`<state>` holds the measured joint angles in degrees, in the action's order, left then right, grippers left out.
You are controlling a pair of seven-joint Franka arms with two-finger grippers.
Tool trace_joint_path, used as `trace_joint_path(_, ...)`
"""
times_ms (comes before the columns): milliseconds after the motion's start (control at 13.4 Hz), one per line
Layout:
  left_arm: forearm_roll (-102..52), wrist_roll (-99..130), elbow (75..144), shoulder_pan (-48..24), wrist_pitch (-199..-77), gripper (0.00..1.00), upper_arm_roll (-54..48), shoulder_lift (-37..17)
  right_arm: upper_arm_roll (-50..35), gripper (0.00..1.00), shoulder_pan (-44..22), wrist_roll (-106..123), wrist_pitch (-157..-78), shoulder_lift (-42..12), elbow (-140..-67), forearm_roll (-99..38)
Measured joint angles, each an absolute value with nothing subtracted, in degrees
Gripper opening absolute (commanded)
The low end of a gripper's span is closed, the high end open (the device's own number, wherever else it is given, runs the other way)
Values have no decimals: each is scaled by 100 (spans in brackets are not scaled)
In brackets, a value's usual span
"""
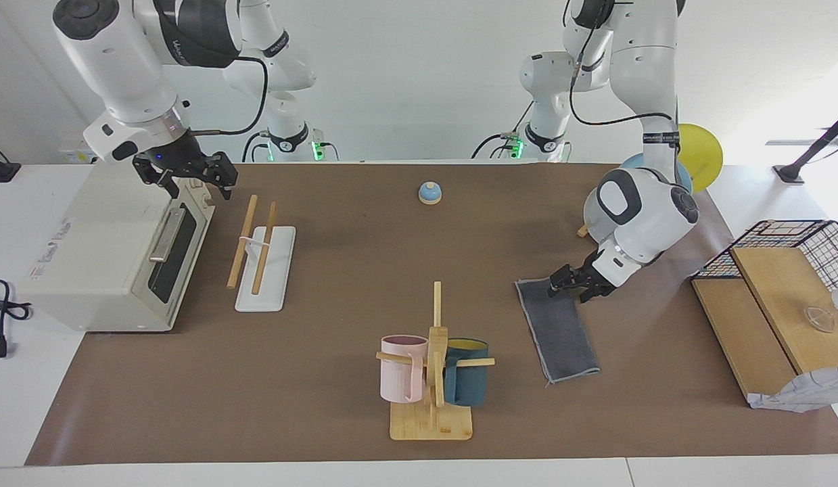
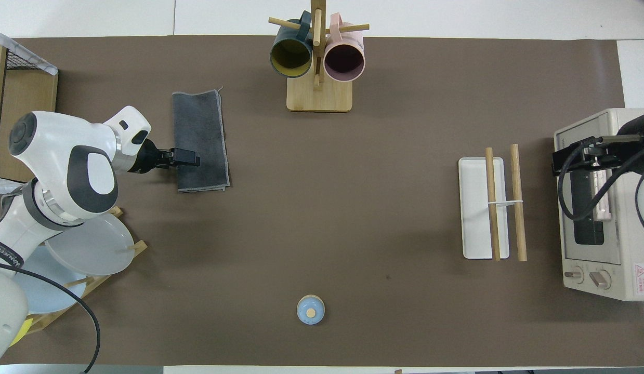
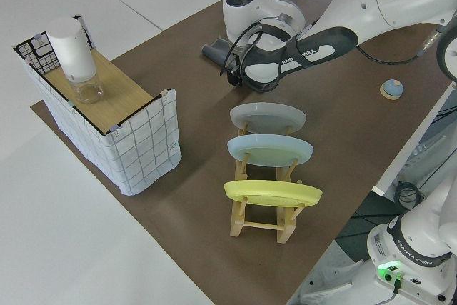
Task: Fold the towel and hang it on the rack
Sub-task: 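Grasp the folded towel end with the left gripper and lift it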
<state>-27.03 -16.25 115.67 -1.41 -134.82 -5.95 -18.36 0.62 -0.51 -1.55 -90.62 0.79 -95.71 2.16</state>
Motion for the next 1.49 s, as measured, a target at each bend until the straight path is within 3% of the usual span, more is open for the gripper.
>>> trace_joint_path(298, -2702, -1626, 11540, -169, -13528, 55, -609, -1882, 62, 100, -50, -155, -9062, 79, -9571, 216)
trace_joint_path(446, -2702, -1626, 11538, -196, -13536, 45, -609, -1888, 61, 100, -51, -155, -9062, 79, -9570, 216)
trace_joint_path(595, -2702, -1627, 11537, -196, -13539, 27, -609, -1893, 61, 100, -51, -155, -9062, 79, -9570, 216)
trace_joint_path(744, -2702, -1626, 11536, -196, -13540, 0, -608, -1897, 58, 100, -63, -155, -9061, 79, -9571, 216)
trace_joint_path(1264, -2709, -1540, 11509, -179, -13517, 0, -579, -1914, 26, 100, -209, -221, -9145, 81, -9597, -562)
trace_joint_path(1488, -2716, -704, 11076, -177, -13002, 0, -569, -1903, 19, 100, -442, -885, -9257, 81, -9600, -906)
